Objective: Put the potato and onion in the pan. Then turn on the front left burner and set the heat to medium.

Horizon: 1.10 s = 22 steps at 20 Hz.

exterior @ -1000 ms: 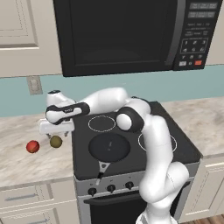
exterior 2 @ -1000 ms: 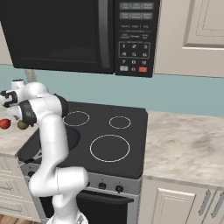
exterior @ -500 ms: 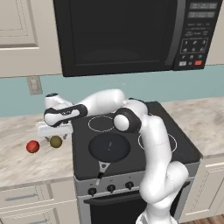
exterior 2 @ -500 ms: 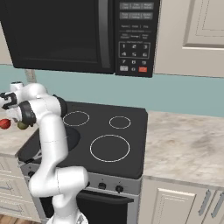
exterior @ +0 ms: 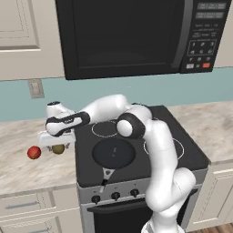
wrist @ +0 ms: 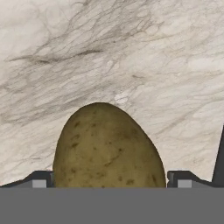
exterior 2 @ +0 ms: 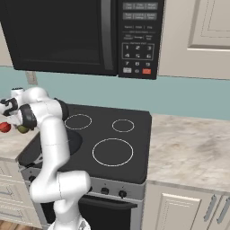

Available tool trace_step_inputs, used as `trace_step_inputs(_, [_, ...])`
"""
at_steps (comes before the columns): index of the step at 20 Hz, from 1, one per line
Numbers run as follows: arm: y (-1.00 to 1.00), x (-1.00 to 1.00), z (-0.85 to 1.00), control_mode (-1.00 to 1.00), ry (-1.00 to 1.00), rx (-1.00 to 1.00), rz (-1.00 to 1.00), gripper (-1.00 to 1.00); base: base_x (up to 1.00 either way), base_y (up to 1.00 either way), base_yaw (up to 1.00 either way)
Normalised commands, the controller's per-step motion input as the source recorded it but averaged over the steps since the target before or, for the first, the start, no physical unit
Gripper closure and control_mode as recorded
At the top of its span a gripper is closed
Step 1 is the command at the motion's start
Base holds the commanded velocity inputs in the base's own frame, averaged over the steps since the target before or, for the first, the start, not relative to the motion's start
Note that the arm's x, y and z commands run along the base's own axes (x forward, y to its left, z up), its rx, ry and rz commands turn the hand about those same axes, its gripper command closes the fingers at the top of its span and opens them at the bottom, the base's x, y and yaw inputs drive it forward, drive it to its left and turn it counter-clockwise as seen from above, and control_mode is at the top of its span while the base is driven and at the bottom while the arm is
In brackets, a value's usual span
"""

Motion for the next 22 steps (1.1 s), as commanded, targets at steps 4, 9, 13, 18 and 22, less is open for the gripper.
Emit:
trace_step_inputs(4, [0.0,0.0,-0.19,-1.0,0.0,0.0,0.0,-1.0,0.0,0.0,0.0])
trace_step_inputs(9, [0.0,0.0,0.0,-1.0,0.0,0.0,0.0,1.0,0.0,0.0,0.0])
trace_step_inputs(13, [0.0,0.0,0.0,-1.0,0.0,0.0,0.0,1.0,0.0,0.0,0.0])
trace_step_inputs(18, [-0.05,-0.04,0.03,-1.0,0.0,0.0,0.03,1.0,0.0,0.0,0.0])
trace_step_inputs(22, [-0.33,-0.74,0.5,-1.0,-0.09,0.03,0.06,1.0,0.0,0.0,0.0])
